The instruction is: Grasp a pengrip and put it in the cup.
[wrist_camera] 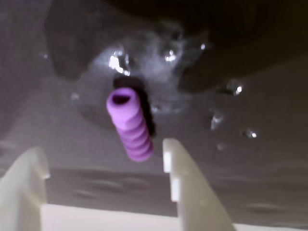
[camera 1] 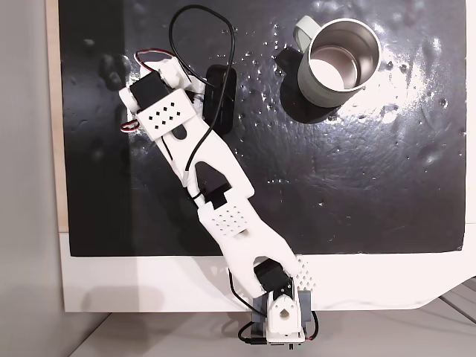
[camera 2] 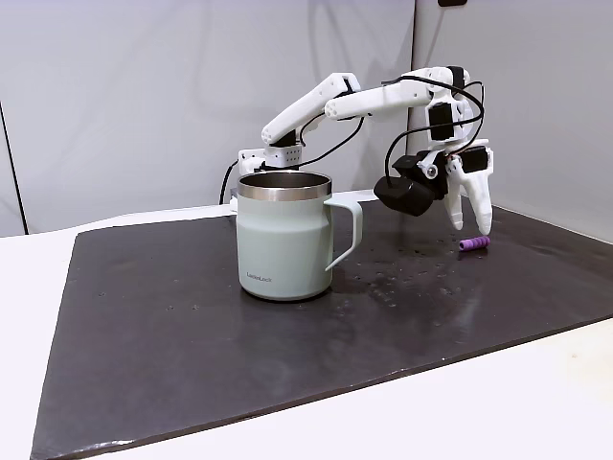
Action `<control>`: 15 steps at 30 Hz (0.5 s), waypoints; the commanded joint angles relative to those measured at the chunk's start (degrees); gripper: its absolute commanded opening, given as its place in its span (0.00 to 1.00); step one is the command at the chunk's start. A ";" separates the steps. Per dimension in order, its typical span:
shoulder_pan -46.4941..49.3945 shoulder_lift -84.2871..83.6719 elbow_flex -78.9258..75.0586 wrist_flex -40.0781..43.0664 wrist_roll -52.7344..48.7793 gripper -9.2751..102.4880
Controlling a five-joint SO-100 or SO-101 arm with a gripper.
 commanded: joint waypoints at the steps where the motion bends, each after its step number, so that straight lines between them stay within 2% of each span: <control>1: -0.79 -2.20 -6.15 -1.49 -0.26 0.29; 9: -1.05 -8.61 -11.69 -2.64 -0.97 0.26; 15: -1.14 -9.84 -12.74 -2.90 -2.46 0.14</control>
